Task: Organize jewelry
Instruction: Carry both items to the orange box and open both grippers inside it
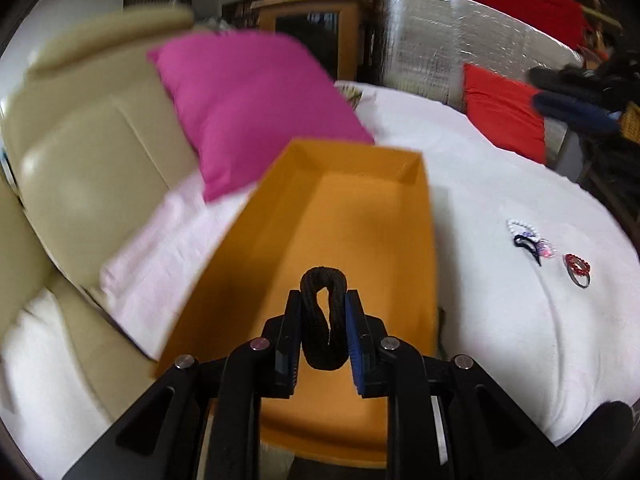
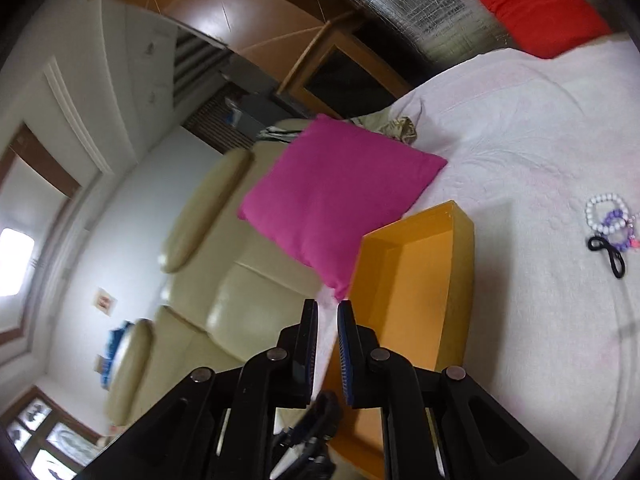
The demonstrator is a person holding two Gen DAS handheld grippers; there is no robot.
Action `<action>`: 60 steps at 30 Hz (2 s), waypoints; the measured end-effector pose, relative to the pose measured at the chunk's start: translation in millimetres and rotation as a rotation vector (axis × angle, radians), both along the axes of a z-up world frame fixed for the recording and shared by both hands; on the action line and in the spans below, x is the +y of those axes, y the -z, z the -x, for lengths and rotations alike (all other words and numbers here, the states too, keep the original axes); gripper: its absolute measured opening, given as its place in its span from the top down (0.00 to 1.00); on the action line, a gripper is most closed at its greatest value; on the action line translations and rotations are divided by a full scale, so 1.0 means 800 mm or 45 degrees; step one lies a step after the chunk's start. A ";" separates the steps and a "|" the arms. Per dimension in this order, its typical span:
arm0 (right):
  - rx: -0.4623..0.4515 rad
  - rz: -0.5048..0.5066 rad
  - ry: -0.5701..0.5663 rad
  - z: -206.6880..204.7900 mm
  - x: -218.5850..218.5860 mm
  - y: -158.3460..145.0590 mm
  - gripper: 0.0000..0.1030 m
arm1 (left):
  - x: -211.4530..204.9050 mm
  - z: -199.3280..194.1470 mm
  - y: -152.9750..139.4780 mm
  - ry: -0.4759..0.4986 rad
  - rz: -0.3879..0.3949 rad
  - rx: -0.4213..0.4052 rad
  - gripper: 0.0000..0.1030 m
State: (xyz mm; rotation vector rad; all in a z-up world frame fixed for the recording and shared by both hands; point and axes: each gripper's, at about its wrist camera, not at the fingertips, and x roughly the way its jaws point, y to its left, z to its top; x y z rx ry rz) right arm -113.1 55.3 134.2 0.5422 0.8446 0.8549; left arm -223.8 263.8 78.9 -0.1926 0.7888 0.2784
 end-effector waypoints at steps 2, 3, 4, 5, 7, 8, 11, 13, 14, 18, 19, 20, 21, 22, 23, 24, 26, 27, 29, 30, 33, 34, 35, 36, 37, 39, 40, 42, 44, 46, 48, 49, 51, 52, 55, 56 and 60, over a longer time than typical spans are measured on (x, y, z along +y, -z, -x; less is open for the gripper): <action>0.015 0.057 -0.012 0.000 0.009 0.017 0.89 | 0.016 -0.002 0.025 -0.013 0.069 0.030 0.79; -0.002 0.097 -0.001 0.003 0.012 0.019 0.89 | 0.020 -0.001 0.033 -0.013 0.089 0.024 0.79; -0.017 0.138 0.009 0.003 0.008 0.028 0.89 | 0.021 0.000 0.037 -0.017 0.086 0.033 0.79; -0.018 0.168 0.010 0.003 0.003 0.035 0.89 | 0.021 -0.003 0.039 -0.017 0.074 0.048 0.79; 0.028 0.210 -0.015 0.002 -0.008 0.051 0.88 | 0.023 -0.009 0.040 -0.026 0.057 0.076 0.79; 0.046 0.248 -0.040 0.000 -0.012 0.060 0.87 | 0.026 -0.011 0.039 -0.031 0.064 0.090 0.79; 0.109 0.403 -0.082 -0.006 -0.012 0.091 0.75 | 0.026 -0.017 0.042 -0.027 0.071 0.119 0.79; 0.156 0.444 -0.111 -0.007 -0.008 0.109 0.63 | 0.024 -0.020 0.043 -0.026 0.062 0.137 0.78; 0.162 0.483 -0.124 -0.007 -0.004 0.116 0.62 | 0.023 -0.021 0.044 -0.023 0.058 0.140 0.77; 0.102 0.688 -0.217 0.012 0.027 0.136 0.61 | 0.020 -0.021 0.046 -0.006 0.041 0.148 0.77; 0.080 0.730 -0.232 0.016 0.036 0.139 0.61 | 0.020 -0.020 0.045 -0.006 0.040 0.143 0.77; 0.054 0.760 -0.237 0.019 0.044 0.142 0.61 | 0.021 -0.020 0.045 -0.006 0.041 0.140 0.77; 0.015 0.787 -0.243 0.022 0.052 0.144 0.61 | 0.021 -0.019 0.044 -0.003 0.044 0.136 0.77; -0.025 0.818 -0.250 0.023 0.061 0.149 0.61 | 0.021 -0.018 0.043 0.001 0.047 0.134 0.77; -0.053 0.855 -0.257 0.023 0.067 0.153 0.60 | 0.021 -0.018 0.043 0.002 0.049 0.134 0.77; -0.066 0.895 -0.258 0.020 0.072 0.158 0.60 | 0.022 -0.018 0.043 0.002 0.053 0.136 0.77; -0.049 0.931 -0.251 0.013 0.079 0.169 0.60 | 0.022 -0.017 0.044 0.004 0.062 0.137 0.77; -0.037 0.935 -0.249 0.009 0.080 0.175 0.60 | 0.023 -0.016 0.044 0.007 0.066 0.136 0.77; -0.040 0.976 -0.247 0.003 0.087 0.181 0.60 | 0.024 -0.016 0.044 0.008 0.073 0.136 0.77; -0.046 0.996 -0.253 0.001 0.091 0.185 0.60 | 0.025 -0.017 0.044 0.007 0.081 0.134 0.77; -0.099 1.038 -0.255 -0.004 0.099 0.185 0.65 | 0.028 -0.017 0.043 0.004 0.094 0.128 0.77; -0.109 1.044 -0.247 -0.006 0.099 0.185 0.73 | 0.028 -0.017 0.043 0.006 0.096 0.126 0.77; -0.110 1.048 -0.241 -0.010 0.099 0.186 0.75 | 0.028 -0.016 0.043 0.008 0.097 0.125 0.77; -0.106 1.040 -0.232 -0.013 0.097 0.185 0.80 | 0.028 -0.016 0.043 0.009 0.099 0.124 0.77; -0.102 1.031 -0.213 -0.015 0.095 0.183 0.84 | 0.028 -0.015 0.043 0.009 0.100 0.123 0.77; -0.083 1.008 -0.187 -0.013 0.089 0.179 0.86 | 0.029 -0.015 0.043 0.008 0.103 0.128 0.77; -0.077 0.995 -0.173 -0.014 0.086 0.178 0.87 | 0.028 -0.014 0.043 0.010 0.104 0.132 0.76; -0.069 0.970 -0.136 -0.016 0.075 0.173 0.87 | 0.027 -0.015 0.042 0.017 0.100 0.140 0.75; -0.050 0.922 -0.093 -0.019 0.061 0.164 0.87 | 0.026 -0.015 0.042 0.017 0.096 0.146 0.73; -0.060 0.851 -0.036 -0.023 0.044 0.148 0.87 | 0.025 -0.016 0.042 0.017 0.092 0.148 0.72; -0.086 0.803 0.014 -0.034 0.036 0.134 0.87 | 0.023 -0.016 0.042 0.018 0.082 0.153 0.69; -0.101 0.781 0.037 -0.036 0.030 0.125 0.87 | 0.022 -0.017 0.042 0.019 0.080 0.156 0.67; -0.149 0.733 0.080 -0.039 0.022 0.101 0.87 | 0.021 -0.017 0.043 0.018 0.077 0.163 0.63; -0.182 0.709 0.100 -0.040 0.020 0.087 0.87 | 0.020 -0.017 0.044 0.017 0.073 0.165 0.62; -0.268 0.639 0.118 -0.037 0.031 0.055 0.87 | 0.020 -0.017 0.044 0.010 0.062 0.172 0.55; -0.300 0.609 0.114 -0.037 0.037 0.042 0.87 | 0.020 -0.017 0.043 0.004 0.058 0.170 0.51; -0.363 0.501 0.080 -0.040 0.057 0.002 0.87 | 0.019 -0.013 0.034 -0.012 0.035 0.140 0.42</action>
